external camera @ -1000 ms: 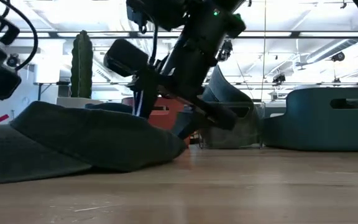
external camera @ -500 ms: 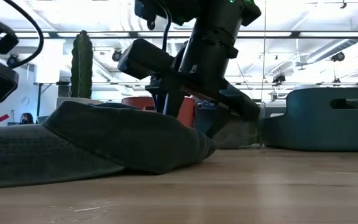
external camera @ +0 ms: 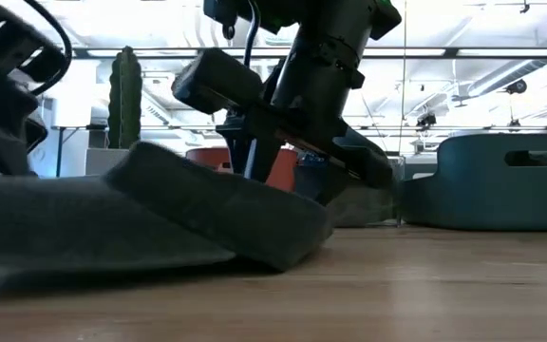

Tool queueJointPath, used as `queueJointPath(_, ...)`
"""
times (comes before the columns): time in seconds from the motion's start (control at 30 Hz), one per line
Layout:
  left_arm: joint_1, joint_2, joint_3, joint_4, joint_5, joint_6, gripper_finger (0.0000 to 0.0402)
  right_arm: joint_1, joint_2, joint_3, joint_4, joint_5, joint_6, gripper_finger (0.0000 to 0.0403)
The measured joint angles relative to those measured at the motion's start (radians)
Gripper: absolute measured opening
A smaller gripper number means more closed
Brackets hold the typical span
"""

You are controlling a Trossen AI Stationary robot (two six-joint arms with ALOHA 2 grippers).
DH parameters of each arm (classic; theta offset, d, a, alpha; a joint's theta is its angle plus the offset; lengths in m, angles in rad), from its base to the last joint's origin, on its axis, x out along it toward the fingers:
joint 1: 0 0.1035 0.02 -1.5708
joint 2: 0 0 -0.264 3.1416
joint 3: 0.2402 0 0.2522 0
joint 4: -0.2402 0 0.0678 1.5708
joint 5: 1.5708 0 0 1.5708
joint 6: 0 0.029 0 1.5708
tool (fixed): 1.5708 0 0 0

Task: Pick & Place hat
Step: Put the black cap into the blue bin

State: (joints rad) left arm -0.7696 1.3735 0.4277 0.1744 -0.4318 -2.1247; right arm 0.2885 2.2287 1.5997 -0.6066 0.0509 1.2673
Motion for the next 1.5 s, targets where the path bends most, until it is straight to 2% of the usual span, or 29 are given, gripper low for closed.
queueJointPath(0.2, 0.003, 0.062, -0.003, 0.074, -0.117, 0.003, 0.0174, 0.001, 0.001, 0.000, 0.054, -0.013, -0.045, 0.0203)
queueJointPath(0.37, 0.016, 0.107, -0.002, 0.205, -0.176, 0.023, 0.0174, 0.001, 0.002, 0.000, 0.110, -0.018, -0.066, 0.0203)
queueJointPath(0.6, 0.024, 0.157, -0.002, 0.287, -0.186, 0.045, 0.0174, -0.010, 0.003, 0.000, 0.135, -0.017, -0.078, 0.0203)
queueJointPath(0.77, 0.032, 0.167, 0.002, 0.289, -0.191, 0.049, 0.0174, -0.023, 0.004, -0.001, 0.159, -0.018, -0.089, 0.0203)
queueJointPath(0.87, 0.040, 0.152, 0.000, 0.288, -0.200, 0.105, 0.0171, -0.025, 0.004, -0.001, 0.165, -0.016, -0.091, 0.0203)
queueJointPath(1.03, 0.051, 0.117, 0.002, 0.292, -0.233, 0.224, 0.0135, -0.026, 0.004, -0.001, 0.178, -0.009, -0.098, 0.0203)
queueJointPath(1.33, 0.072, 0.043, 0.008, 0.314, -0.312, 0.434, 0.0013, -0.026, -0.033, -0.005, 0.144, 0.033, -0.168, 0.0203)
queueJointPath(1.5, 0.098, -0.006, 0.014, 0.309, -0.321, 0.564, 0.0011, -0.021, -0.160, -0.004, -0.002, 0.136, -0.227, 0.0203)
